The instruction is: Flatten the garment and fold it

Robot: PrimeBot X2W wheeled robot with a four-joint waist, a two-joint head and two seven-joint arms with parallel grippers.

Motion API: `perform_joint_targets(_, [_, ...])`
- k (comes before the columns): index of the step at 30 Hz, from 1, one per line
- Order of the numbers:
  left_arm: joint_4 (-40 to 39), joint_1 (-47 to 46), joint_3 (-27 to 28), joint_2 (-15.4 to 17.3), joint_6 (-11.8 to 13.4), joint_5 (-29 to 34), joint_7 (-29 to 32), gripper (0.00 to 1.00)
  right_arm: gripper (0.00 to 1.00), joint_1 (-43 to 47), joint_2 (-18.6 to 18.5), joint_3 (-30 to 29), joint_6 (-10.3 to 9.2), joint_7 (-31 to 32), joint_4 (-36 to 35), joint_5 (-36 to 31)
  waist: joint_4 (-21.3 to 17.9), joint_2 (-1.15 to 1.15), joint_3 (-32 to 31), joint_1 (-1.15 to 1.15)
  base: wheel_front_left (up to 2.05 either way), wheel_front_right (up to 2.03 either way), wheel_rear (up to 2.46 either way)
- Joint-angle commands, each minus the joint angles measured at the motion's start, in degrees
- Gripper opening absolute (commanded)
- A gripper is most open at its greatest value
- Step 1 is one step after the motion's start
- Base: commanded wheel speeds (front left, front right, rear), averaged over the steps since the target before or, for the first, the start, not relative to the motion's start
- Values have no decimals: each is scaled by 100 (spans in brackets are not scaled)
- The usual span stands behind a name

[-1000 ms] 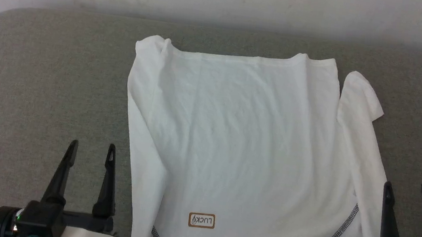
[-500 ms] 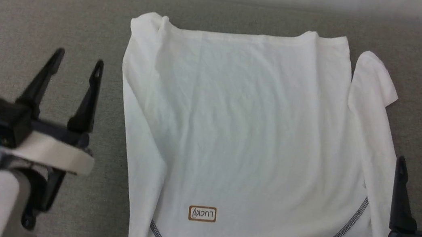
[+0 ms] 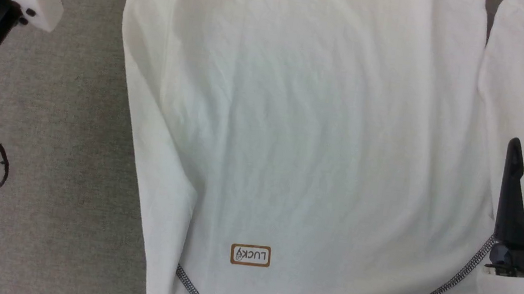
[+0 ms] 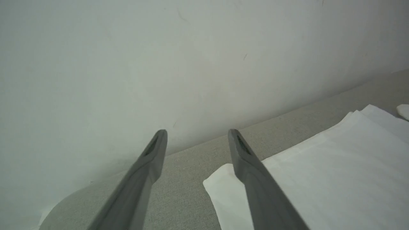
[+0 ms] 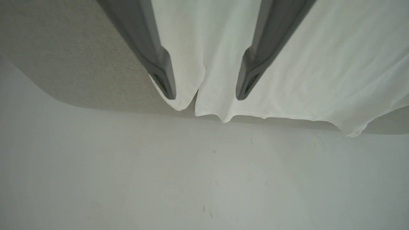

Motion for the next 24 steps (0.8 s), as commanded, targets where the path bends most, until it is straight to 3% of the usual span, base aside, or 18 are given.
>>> perform_joint_targets(1, [189,-173,-128,62,-50,-81,140,100,100,-102,4,22,-6,4,-48,-39,-106,0,622,-2,0,0,0])
perform_joint_targets(11, [1210,-746,-714,285,-113,-639,1011,100,100,-213,4,32,-6,37,-132,-41,-203,0,1019,-2,0,0,0])
perform_joint_targets(24, [1596,-752,-859,257,-117,-1161,1128,100,100,-265,4,-15,-6,141,-205,-38,-150,0,1210,-2,0,0,0])
